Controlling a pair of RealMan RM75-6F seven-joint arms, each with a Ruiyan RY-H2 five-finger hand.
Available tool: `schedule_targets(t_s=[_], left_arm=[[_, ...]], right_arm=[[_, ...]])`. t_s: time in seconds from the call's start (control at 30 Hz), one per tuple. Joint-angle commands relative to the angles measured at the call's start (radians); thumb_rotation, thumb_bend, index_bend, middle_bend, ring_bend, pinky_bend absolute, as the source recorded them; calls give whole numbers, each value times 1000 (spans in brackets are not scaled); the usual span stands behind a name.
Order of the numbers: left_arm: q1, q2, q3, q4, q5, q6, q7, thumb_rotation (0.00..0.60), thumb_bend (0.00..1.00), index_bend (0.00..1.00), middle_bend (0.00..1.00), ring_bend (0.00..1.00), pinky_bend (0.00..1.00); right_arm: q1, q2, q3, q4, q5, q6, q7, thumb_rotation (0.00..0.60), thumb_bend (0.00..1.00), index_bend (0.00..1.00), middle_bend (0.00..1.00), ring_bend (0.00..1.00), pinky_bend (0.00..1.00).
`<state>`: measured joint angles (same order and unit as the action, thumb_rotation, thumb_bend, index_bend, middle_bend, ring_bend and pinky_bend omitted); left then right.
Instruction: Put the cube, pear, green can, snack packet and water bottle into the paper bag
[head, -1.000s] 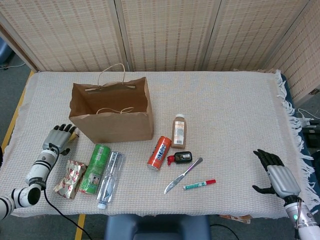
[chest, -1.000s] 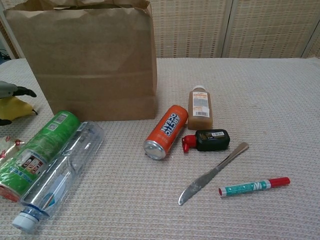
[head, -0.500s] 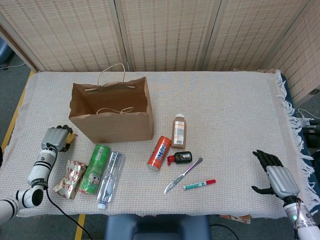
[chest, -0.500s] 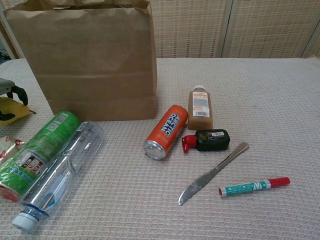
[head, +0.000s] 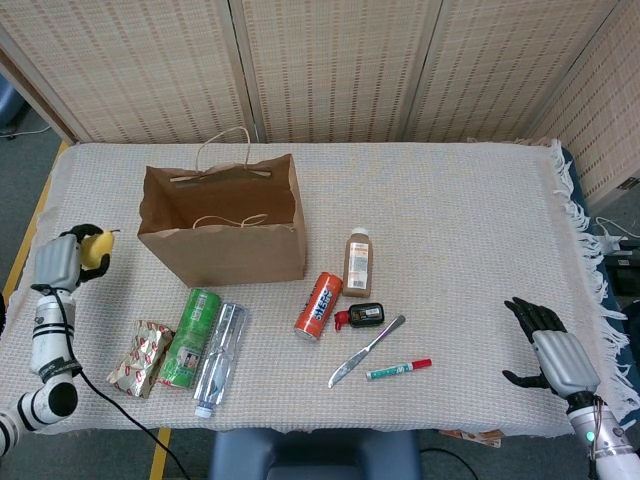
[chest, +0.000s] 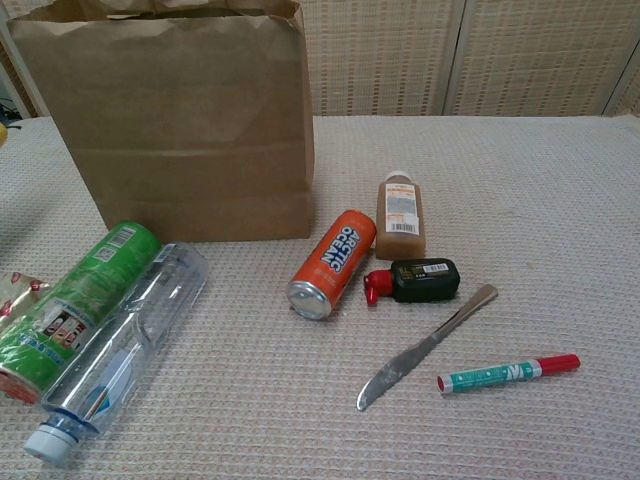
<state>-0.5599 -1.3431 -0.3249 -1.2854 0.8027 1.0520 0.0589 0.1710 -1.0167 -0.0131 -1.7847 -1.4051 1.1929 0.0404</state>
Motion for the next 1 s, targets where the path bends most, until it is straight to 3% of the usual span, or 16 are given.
schedule_targets(t_s=[0.03,0.33,0.5,0.77,1.0], left_arm=[[70,159,-206,-270,-194,39,-152,600,593,645,595,572,708],[66,340,-340,-568,-161,147,-121,600,593,644,595,572,702],[4,376,-357,-659,-143,160,-36,600,592,645,594,572,702],[-142,294,-297,-709,-112,182,123,600,592,645,591,571,702],[-252,158,-206,-613,-110,185,237,600,592,641,586,562,696]], right_arm=[[-2,1,-4,3,-11,6,7,600,60,0,0,0,0],[-2,4,-8,2,-25,7,13,600,60,0,0,0,0],[-1,6,-10,1,-25,4,17,600,60,0,0,0,0],[3,15,-11,-6,-18,-11,34,600,60,0,0,0,0],[6,23,-11,-10,-16,-19,48,600,60,0,0,0,0]])
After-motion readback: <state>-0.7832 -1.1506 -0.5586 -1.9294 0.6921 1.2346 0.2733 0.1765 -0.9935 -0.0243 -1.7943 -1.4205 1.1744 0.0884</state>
